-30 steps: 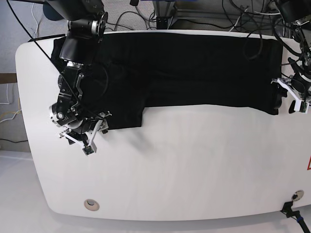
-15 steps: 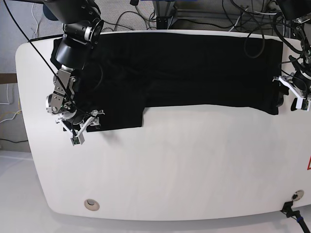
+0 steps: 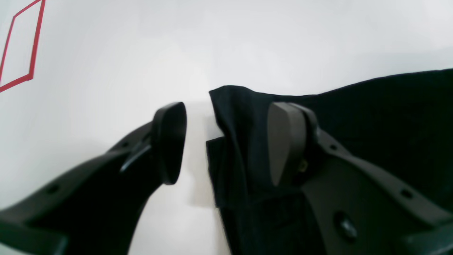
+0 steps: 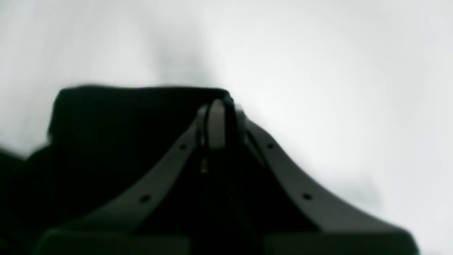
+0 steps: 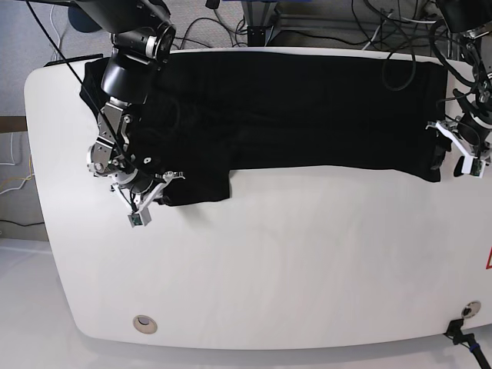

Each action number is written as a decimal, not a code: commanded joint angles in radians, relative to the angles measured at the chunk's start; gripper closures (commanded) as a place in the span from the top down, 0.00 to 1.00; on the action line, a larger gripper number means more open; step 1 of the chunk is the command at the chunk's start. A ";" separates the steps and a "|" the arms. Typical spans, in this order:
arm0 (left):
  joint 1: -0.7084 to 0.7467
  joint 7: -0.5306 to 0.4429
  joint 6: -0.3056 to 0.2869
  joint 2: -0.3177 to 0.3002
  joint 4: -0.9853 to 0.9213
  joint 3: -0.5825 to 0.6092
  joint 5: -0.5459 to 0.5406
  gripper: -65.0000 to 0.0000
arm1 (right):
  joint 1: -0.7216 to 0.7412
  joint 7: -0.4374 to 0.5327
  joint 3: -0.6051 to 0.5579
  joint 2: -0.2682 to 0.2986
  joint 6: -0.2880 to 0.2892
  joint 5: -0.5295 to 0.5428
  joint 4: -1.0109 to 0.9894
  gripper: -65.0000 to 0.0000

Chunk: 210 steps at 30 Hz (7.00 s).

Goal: Fold the T-shirt properly

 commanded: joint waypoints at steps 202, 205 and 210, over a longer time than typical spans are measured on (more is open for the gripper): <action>0.077 0.088 0.000 0.015 0.172 -0.327 -0.052 0.82 | -0.318 -0.565 -0.493 0.149 0.023 0.249 0.862 0.51; 0.077 0.134 0.000 0.075 0.263 -0.224 -0.059 0.70 | -0.333 -0.565 -0.373 0.061 0.023 0.249 0.867 0.32; 0.082 0.137 0.000 0.170 0.269 -0.143 -0.044 0.00 | -0.420 -0.565 -0.298 -0.021 0.023 0.249 0.867 0.00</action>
